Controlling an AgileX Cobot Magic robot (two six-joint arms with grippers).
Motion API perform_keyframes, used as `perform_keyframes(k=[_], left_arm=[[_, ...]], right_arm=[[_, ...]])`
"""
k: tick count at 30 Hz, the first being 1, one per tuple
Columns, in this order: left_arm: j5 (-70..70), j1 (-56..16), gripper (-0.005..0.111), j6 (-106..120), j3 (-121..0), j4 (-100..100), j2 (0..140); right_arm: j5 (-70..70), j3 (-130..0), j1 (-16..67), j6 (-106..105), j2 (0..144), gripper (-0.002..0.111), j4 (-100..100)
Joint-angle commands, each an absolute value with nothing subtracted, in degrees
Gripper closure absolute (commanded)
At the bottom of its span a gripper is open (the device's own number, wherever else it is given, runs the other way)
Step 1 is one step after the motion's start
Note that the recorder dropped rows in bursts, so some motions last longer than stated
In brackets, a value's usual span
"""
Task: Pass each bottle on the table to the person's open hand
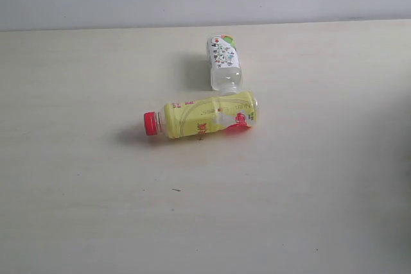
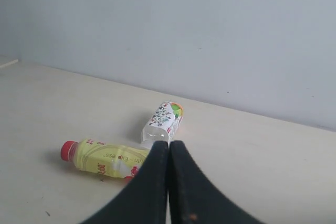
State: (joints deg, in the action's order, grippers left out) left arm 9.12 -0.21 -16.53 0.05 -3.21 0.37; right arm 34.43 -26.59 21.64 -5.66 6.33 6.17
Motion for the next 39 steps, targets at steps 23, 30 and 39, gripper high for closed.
perform_keyframes(k=[23,30,39], left_arm=[[8.6,0.0,0.104,-16.7,0.0,-3.4,0.0],[8.6,0.0,0.104,-16.7,0.0,-3.4,0.0],[8.6,0.0,0.104,-16.7,0.0,-3.4,0.0]], right_arm=[[33.7,-26.1,21.4,-5.8,0.0,0.108,6.0],[33.9,-26.1,21.4,-5.8,0.0,0.108,6.0],[34.0,-26.1,21.4,-5.8,0.0,0.108,6.0]])
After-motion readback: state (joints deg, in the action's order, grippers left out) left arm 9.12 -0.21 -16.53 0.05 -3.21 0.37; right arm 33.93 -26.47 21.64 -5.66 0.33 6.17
